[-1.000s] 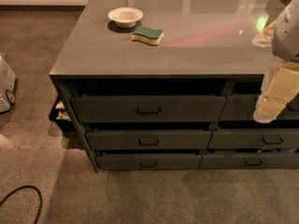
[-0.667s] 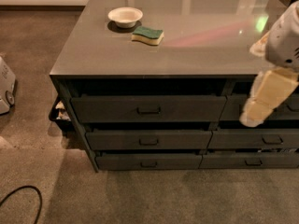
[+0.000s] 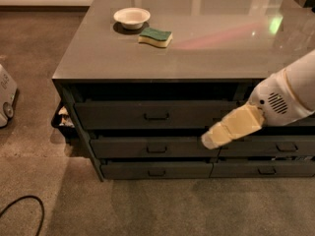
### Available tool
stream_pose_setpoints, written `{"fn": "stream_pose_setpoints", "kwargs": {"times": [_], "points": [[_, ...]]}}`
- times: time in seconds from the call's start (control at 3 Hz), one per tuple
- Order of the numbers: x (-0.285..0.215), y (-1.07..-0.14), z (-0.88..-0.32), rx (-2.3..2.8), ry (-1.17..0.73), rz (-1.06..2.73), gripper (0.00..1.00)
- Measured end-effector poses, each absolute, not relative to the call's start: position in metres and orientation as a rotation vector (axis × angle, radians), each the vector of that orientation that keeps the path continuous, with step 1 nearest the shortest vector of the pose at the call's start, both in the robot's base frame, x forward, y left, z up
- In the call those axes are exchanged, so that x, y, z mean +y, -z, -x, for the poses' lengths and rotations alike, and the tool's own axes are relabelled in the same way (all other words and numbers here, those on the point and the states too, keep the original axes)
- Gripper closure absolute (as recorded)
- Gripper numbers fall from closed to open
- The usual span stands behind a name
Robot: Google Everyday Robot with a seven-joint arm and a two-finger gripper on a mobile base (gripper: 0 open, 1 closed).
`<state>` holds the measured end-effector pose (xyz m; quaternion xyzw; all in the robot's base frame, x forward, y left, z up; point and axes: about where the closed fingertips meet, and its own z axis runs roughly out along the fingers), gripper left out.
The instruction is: Open top drawer
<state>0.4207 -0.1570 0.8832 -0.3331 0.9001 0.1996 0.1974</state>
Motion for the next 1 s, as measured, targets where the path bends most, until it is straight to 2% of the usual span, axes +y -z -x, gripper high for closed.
{"fn": "stream_pose_setpoints", "kwargs": {"times": [0.33, 1.0], "points": [[-0.1407, -0.8916, -0.4272, 2.51, -0.663, 0.767, 0.0], [-0.1324, -0.8899, -0.437, 2.492, -0.676, 0.656, 0.0]]}}
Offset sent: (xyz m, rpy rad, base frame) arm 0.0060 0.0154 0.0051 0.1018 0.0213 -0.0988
